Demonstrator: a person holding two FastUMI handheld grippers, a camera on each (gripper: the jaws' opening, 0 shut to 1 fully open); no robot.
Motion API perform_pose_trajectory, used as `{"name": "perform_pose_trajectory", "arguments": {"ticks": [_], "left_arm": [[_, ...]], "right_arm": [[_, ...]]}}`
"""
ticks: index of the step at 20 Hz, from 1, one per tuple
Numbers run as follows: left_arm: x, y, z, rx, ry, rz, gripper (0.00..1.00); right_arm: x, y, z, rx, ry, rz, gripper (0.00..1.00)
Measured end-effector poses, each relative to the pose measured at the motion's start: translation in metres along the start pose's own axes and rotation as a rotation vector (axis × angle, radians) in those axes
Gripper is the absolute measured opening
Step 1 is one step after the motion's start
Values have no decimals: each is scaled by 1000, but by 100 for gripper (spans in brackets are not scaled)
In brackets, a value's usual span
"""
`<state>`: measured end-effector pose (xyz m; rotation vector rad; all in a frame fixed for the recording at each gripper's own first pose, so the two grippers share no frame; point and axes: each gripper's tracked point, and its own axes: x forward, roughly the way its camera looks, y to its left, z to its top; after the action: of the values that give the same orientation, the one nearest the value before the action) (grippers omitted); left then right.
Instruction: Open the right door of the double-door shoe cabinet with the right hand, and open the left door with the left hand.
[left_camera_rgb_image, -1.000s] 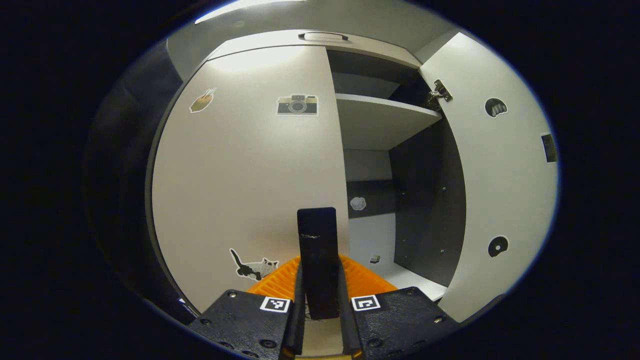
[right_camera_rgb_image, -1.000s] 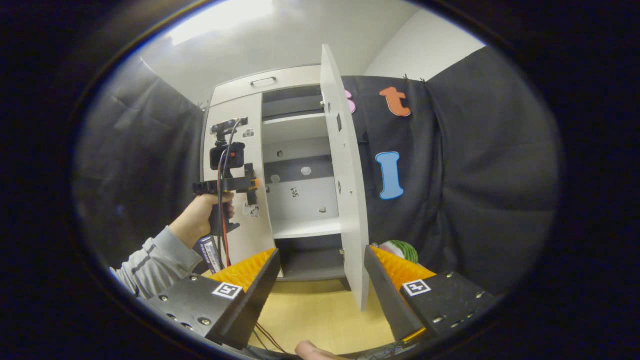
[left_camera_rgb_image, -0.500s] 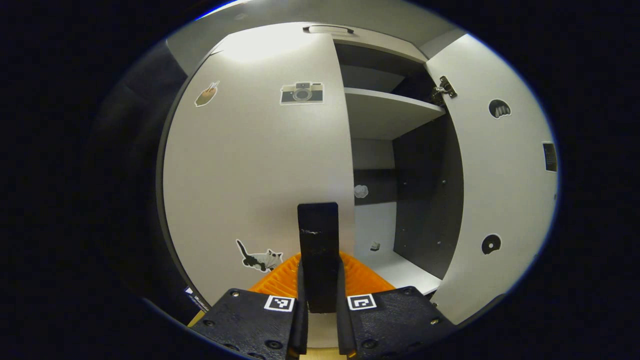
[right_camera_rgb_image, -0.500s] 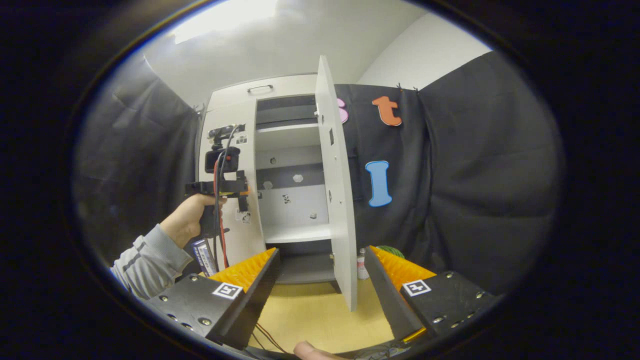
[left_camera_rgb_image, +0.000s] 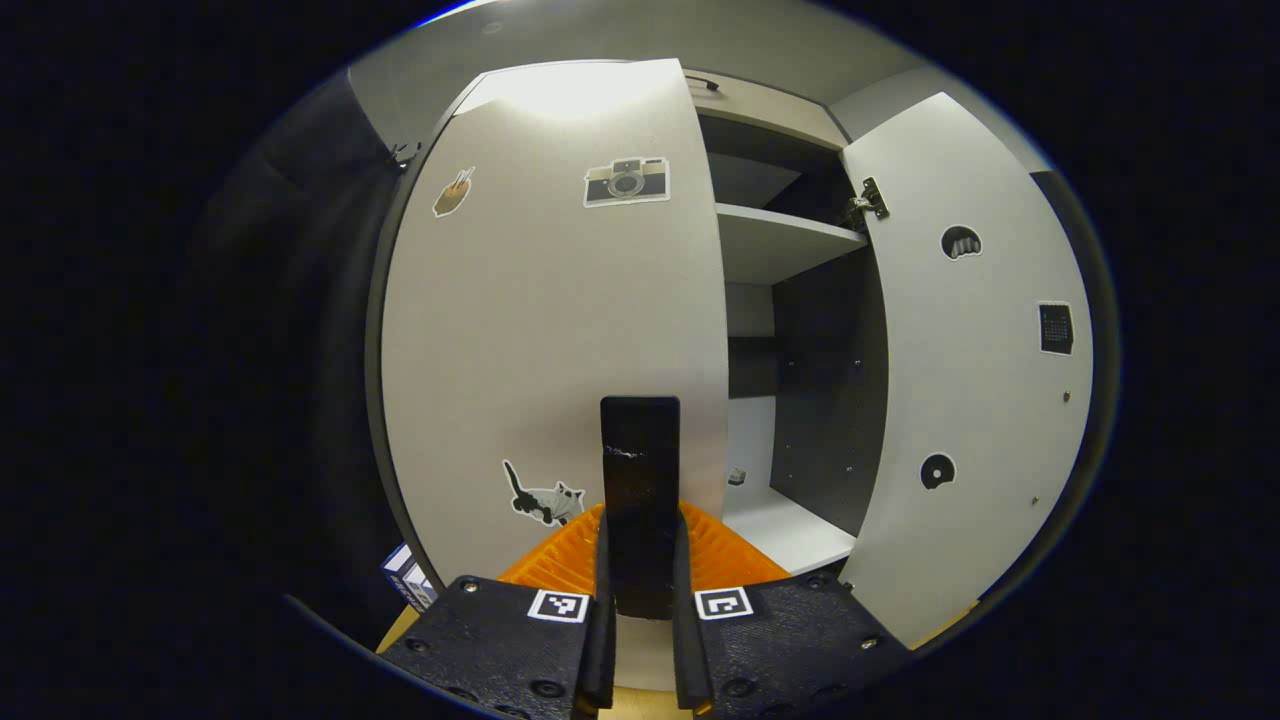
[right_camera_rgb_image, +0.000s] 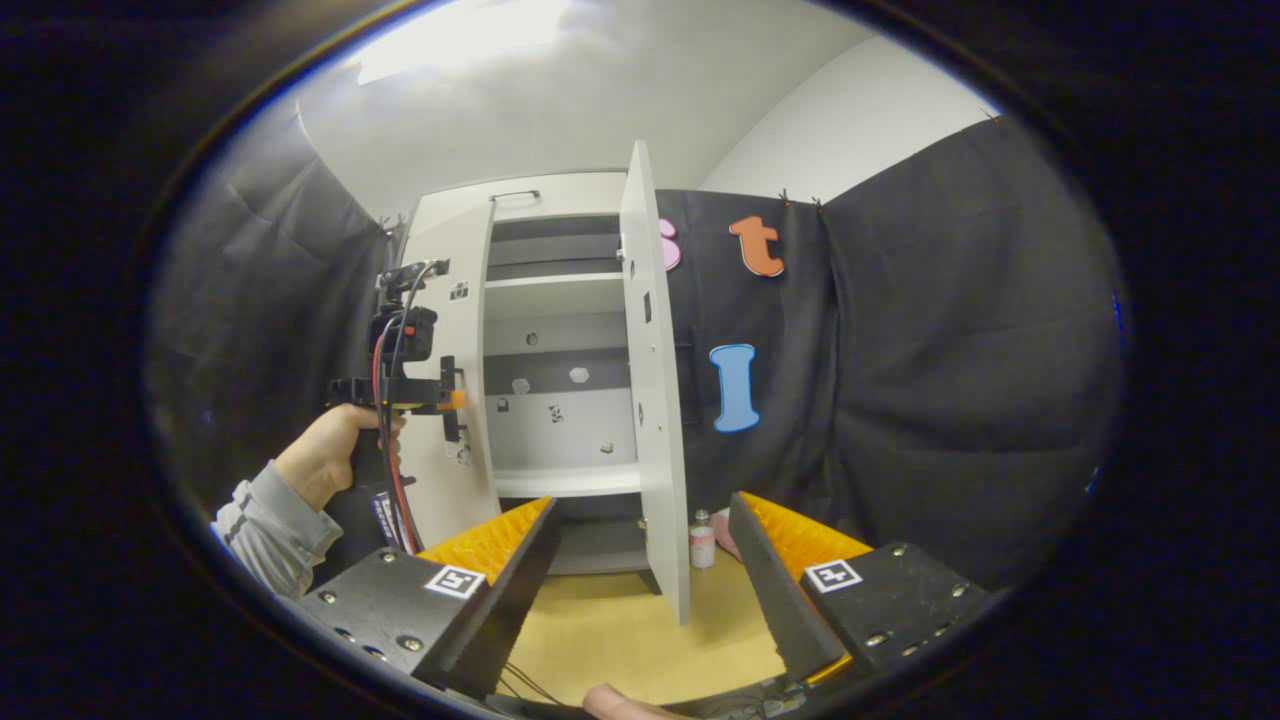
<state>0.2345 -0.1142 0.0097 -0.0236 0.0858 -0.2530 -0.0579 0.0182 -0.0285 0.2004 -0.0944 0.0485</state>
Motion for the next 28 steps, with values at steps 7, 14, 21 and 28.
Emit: {"name": "perform_pose_trajectory", "arguments": {"ticks": [7, 14, 21, 28], "left_arm": [[-31, 12, -1, 1, 12, -9, 24], [-71, 36, -1, 21, 13, 27, 24], [-104, 69, -2, 76, 35, 85, 23], [-123, 97, -3, 84, 25, 97, 14]], "right_arm": [[-24, 4, 11, -50, -28, -12, 97], [-49, 16, 8, -63, -33, 2, 100], [-65, 32, 5, -68, -39, 30, 100], [-72, 43, 2, -18, -37, 49, 97]]}}
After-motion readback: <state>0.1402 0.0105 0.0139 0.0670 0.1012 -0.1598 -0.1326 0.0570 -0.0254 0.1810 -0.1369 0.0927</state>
